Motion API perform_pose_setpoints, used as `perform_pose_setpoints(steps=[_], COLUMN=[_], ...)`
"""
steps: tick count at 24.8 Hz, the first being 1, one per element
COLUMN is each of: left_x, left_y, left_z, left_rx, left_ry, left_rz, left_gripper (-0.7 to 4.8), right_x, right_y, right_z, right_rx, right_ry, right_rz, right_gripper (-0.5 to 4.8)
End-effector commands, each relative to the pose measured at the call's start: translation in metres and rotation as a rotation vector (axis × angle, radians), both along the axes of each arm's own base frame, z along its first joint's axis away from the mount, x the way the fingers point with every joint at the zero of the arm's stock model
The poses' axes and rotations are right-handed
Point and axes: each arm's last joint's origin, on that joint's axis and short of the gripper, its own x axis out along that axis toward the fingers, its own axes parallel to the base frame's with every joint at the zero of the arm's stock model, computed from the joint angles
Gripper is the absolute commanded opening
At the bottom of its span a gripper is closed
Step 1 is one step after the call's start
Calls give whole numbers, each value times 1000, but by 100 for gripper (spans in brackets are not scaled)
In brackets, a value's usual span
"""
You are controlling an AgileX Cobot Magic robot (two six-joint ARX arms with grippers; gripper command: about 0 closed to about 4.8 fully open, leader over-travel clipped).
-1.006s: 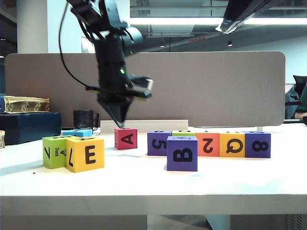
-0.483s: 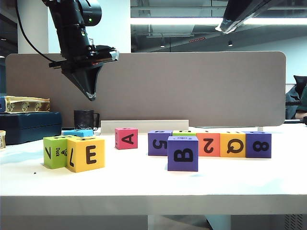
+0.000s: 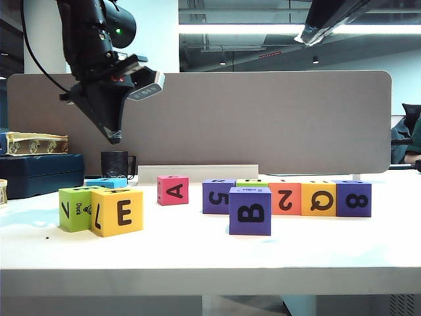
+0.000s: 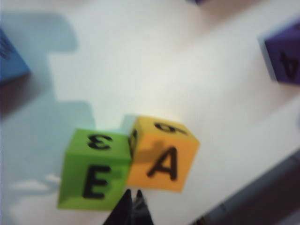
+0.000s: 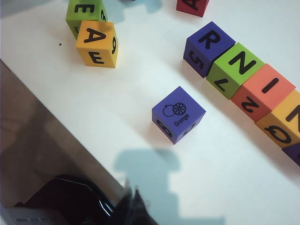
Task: Select the appropriate blocks from the scattered letter blocks on the table and arrange them in a row to spell out "LEARNING".
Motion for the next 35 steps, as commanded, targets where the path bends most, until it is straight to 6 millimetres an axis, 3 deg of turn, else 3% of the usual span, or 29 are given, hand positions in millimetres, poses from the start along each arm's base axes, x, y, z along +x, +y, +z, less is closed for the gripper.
perform_pose_setpoints(steps=[1,8,17,26,31,35], left_x=[-7,-14,-52,-92,-102,-100], left_y=[0,1,16,29,33,32], left_z=[3,16,75,117,133,138], left_rx=[-18,-27,-26,-70,-105,-165], left_ry=[40,9,-193,-326,-432,-555], left_rz=[-50,-58,-46,-44,-41,3], left_gripper=[-6,-6,-6,-6,-6,-6], right_x=[0,0,2,2,3,3], right_y=[1,1,2,2,3,4], right_z=[4,4,6,6,9,25], right_rx=[16,16,34,36,55,97], right_ry=[-20,-20,-40,-42,-65,-114], right_rz=[4,4,4,4,5,5], right_gripper=[-2,-2,-2,-2,-2,-2])
